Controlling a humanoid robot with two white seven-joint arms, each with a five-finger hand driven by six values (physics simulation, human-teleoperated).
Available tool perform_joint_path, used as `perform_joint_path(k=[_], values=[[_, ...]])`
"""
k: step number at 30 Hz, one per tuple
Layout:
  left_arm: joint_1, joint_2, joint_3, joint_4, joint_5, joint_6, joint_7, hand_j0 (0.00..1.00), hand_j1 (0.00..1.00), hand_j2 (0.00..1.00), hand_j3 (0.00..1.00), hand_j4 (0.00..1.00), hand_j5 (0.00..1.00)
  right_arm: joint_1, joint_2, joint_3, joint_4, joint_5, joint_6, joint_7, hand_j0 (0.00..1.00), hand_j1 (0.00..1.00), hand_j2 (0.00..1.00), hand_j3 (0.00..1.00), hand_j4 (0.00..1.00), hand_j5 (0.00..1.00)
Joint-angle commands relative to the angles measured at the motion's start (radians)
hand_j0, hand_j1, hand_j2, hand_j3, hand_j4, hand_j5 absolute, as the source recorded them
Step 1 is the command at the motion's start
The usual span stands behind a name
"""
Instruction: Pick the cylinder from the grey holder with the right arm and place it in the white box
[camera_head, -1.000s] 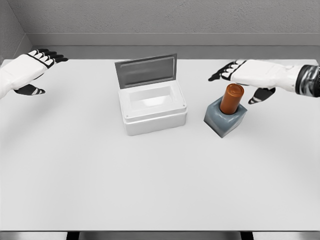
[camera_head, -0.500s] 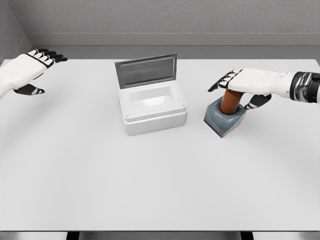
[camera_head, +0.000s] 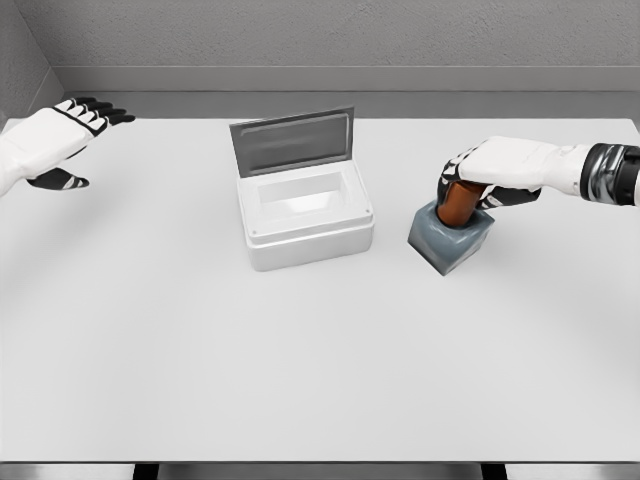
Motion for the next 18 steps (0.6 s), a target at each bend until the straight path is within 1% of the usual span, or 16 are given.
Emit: perform_joint_path(k=[1,2,4,6,8,10,13,15,18], values=[[0.0,0.001,0.001,0.0,0.006,0.0,0.001,1.0,1.0,1.0,1.0,1.0,1.0,0.0,-0.001,0.0,0.002,-0.001,0.001,0.0,0.52,0.52,0.52,0.52,0.52,0.52],[0.0,0.001,0.001,0.0,0.006,0.0,0.001,1.0,1.0,1.0,1.0,1.0,1.0,0.0,-0.001,0.0,0.002,-0.001,0.003,0.0,0.52,0.52,0.52,0.52,0.52,0.52],[-0.002,0.001,0.001,0.0,0.006,0.0,0.001,1.0,1.0,1.0,1.0,1.0,1.0,-0.002,0.001,-0.003,0.002,-0.001,0.003,0.0,0.48,0.48,0.48,0.48,0.48,0.48],[-0.002,0.001,0.001,0.0,0.006,0.0,0.002,1.0,1.0,1.0,1.0,1.0,1.0,-0.009,0.001,-0.003,0.002,-0.001,0.003,0.0,0.48,0.48,0.48,0.48,0.48,0.48],[-0.002,0.001,0.001,0.0,0.006,0.0,0.001,1.0,1.0,1.0,1.0,1.0,1.0,-0.018,0.004,-0.005,0.002,-0.001,0.004,0.0,0.45,0.45,0.45,0.45,0.45,0.45],[-0.002,0.001,0.001,0.0,0.006,0.0,0.001,1.0,1.0,1.0,1.0,1.0,1.0,-0.028,0.014,-0.005,0.0,-0.001,0.004,0.0,0.47,0.47,0.47,0.47,0.47,0.47],[-0.002,0.001,0.001,0.0,0.006,0.0,0.001,1.0,1.0,1.0,1.0,1.0,1.0,-0.038,0.016,-0.01,0.002,-0.001,0.006,0.0,0.46,0.46,0.46,0.46,0.46,0.46],[-0.002,0.001,0.001,0.0,0.006,0.0,0.001,1.0,1.0,1.0,1.0,1.0,1.0,-0.052,0.028,-0.01,0.003,0.001,0.006,0.0,0.46,0.46,0.46,0.46,0.46,0.46],[-0.002,0.001,0.001,0.0,0.006,0.0,0.001,1.0,1.0,1.0,1.0,1.0,1.0,-0.067,0.044,-0.01,0.002,0.002,0.032,0.0,0.46,0.46,0.46,0.46,0.46,0.46]])
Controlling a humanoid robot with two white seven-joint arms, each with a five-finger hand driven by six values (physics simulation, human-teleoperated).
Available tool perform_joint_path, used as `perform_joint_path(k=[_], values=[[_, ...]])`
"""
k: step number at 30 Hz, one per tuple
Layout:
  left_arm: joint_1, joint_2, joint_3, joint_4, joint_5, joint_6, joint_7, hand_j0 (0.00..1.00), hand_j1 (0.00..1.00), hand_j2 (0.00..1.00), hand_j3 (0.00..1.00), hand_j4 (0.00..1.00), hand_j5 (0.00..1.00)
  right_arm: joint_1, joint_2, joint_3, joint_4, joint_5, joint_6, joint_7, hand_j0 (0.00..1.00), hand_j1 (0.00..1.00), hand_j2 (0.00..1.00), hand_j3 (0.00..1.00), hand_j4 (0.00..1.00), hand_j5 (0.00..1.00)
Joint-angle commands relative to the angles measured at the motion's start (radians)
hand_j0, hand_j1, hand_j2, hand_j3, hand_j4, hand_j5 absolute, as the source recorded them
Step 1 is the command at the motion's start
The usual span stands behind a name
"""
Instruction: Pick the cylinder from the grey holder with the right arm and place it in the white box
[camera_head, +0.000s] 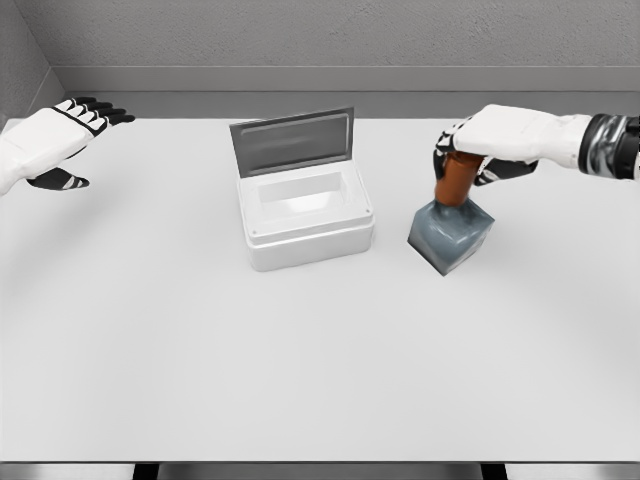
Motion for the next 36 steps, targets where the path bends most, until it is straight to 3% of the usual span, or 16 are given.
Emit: perform_joint_path(k=[1,36], values=[[0.0,0.001,0.001,0.0,0.006,0.0,0.0,1.0,1.0,1.0,1.0,1.0,1.0,0.0,0.013,-0.001,0.0,0.002,0.015,0.0,0.46,0.46,0.46,0.46,0.46,0.46],[-0.002,0.016,0.001,0.001,0.008,0.0,0.002,1.0,1.0,1.0,1.0,1.0,1.0,-0.077,0.243,-0.003,0.056,0.025,0.028,0.0,0.46,0.46,0.46,0.46,0.46,0.46]])
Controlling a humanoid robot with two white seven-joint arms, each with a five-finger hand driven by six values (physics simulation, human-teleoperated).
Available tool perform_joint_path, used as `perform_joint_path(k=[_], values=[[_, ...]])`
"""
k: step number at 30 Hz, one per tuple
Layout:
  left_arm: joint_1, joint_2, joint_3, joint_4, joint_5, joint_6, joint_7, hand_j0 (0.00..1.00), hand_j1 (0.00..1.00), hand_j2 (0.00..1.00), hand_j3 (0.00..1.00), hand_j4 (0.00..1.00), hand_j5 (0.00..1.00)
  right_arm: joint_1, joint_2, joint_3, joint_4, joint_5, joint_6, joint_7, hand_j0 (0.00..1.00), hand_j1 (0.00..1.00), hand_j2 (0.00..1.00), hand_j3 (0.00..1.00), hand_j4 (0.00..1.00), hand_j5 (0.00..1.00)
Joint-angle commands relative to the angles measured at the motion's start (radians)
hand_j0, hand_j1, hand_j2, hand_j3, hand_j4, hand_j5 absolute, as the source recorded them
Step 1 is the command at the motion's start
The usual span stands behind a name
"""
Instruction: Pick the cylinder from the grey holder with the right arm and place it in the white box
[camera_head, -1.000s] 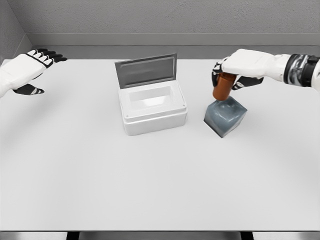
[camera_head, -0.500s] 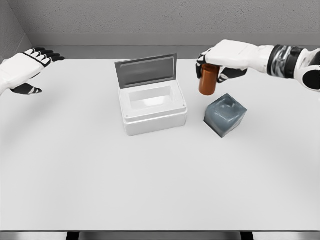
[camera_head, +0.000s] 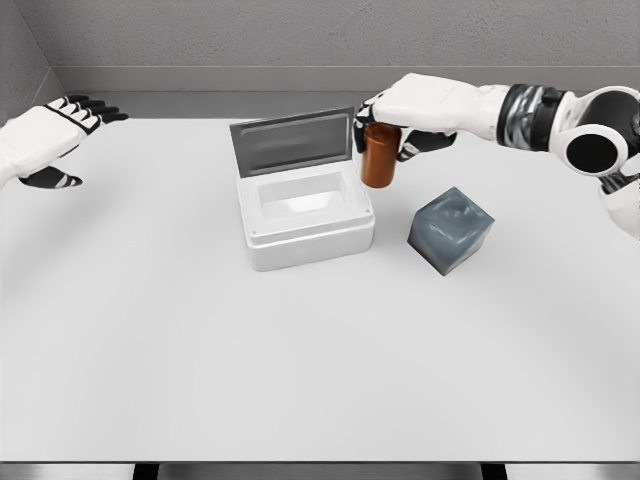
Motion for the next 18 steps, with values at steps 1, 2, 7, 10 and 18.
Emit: perform_joint_path(k=[1,2,7,10,18], values=[[0.0,0.001,0.002,0.0,0.006,0.0,0.001,1.0,1.0,1.0,1.0,1.0,1.0,-0.002,0.022,-0.001,0.013,0.001,0.001,-0.001,0.46,0.46,0.46,0.46,0.46,0.46],[0.0,0.001,0.002,0.0,0.006,0.0,0.001,1.0,1.0,1.0,1.0,1.0,1.0,-0.002,0.032,-0.001,0.015,0.002,0.001,-0.001,0.46,0.46,0.46,0.46,0.46,0.46],[0.0,0.001,0.002,0.0,0.006,0.0,0.001,1.0,1.0,1.0,1.0,1.0,1.0,-0.012,0.067,-0.002,0.044,0.025,0.001,-0.001,0.46,0.46,0.46,0.46,0.46,0.46],[0.0,0.001,0.002,0.0,0.006,0.0,0.001,1.0,1.0,1.0,1.0,1.0,1.0,-0.014,0.078,-0.001,0.045,0.033,0.001,-0.001,0.46,0.46,0.46,0.46,0.46,0.46],[0.002,0.001,0.002,0.0,0.006,0.0,0.001,1.0,1.0,1.0,1.0,1.0,1.0,-0.015,0.122,-0.001,0.098,0.062,-0.001,-0.001,0.46,0.46,0.46,0.46,0.46,0.46]])
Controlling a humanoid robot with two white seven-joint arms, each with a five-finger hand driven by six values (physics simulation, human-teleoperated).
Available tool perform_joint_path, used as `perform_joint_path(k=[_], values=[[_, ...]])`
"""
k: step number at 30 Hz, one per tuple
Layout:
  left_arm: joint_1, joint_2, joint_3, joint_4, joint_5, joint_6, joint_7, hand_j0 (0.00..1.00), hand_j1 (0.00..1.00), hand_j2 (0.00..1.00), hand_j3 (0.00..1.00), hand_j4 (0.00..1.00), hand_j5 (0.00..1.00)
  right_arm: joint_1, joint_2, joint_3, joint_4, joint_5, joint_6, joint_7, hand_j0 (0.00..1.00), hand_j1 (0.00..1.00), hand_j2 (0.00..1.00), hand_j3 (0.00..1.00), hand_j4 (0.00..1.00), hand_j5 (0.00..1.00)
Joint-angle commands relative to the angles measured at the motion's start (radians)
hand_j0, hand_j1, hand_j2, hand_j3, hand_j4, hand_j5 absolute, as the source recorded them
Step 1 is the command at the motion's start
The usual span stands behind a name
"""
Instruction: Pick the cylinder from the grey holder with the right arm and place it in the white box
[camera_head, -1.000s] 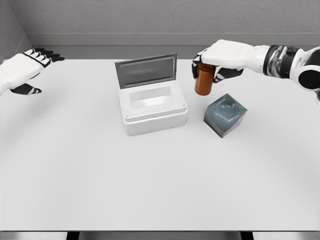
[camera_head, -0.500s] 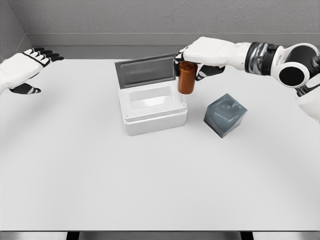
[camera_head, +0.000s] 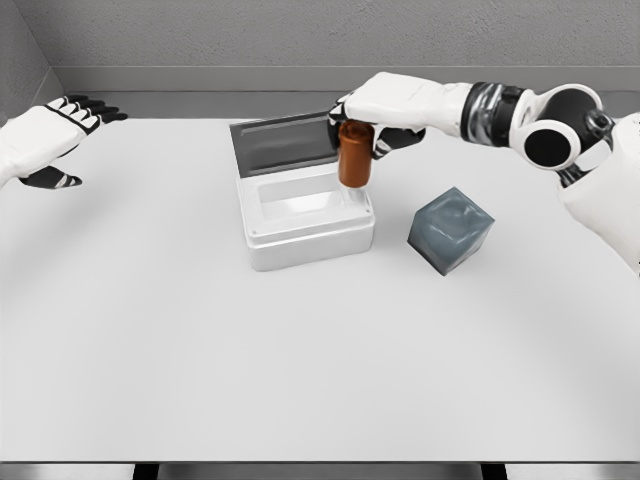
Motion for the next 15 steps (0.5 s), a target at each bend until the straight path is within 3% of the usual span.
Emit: perform_joint_path(k=[1,7,8,9,15], values=[[0.0,0.001,0.001,0.0,0.006,0.0,0.001,1.0,1.0,1.0,1.0,1.0,1.0,0.0,0.017,-0.001,0.014,0.002,0.002,-0.001,0.46,0.46,0.46,0.46,0.46,0.46],[0.0,0.001,0.001,-0.002,0.006,0.0,0.001,1.0,1.0,1.0,1.0,1.0,1.0,-0.002,0.043,0.002,0.051,0.013,0.001,-0.001,0.48,0.48,0.48,0.48,0.48,0.48],[0.0,0.001,0.001,0.0,0.006,0.0,0.001,1.0,1.0,1.0,1.0,1.0,1.0,-0.002,0.043,0.002,0.055,0.013,0.002,-0.001,0.66,0.66,0.66,0.66,0.66,0.66],[-0.002,0.001,0.001,0.0,0.006,0.0,0.001,1.0,1.0,1.0,1.0,1.0,1.0,-0.002,0.043,0.002,0.061,0.014,0.002,-0.001,1.0,1.0,1.0,1.0,1.0,1.0],[0.0,0.001,0.001,0.0,0.006,0.0,0.001,1.0,1.0,1.0,1.0,1.0,1.0,0.0,0.046,0.002,0.061,0.013,0.001,-0.001,1.0,1.0,1.0,1.0,1.0,1.0]])
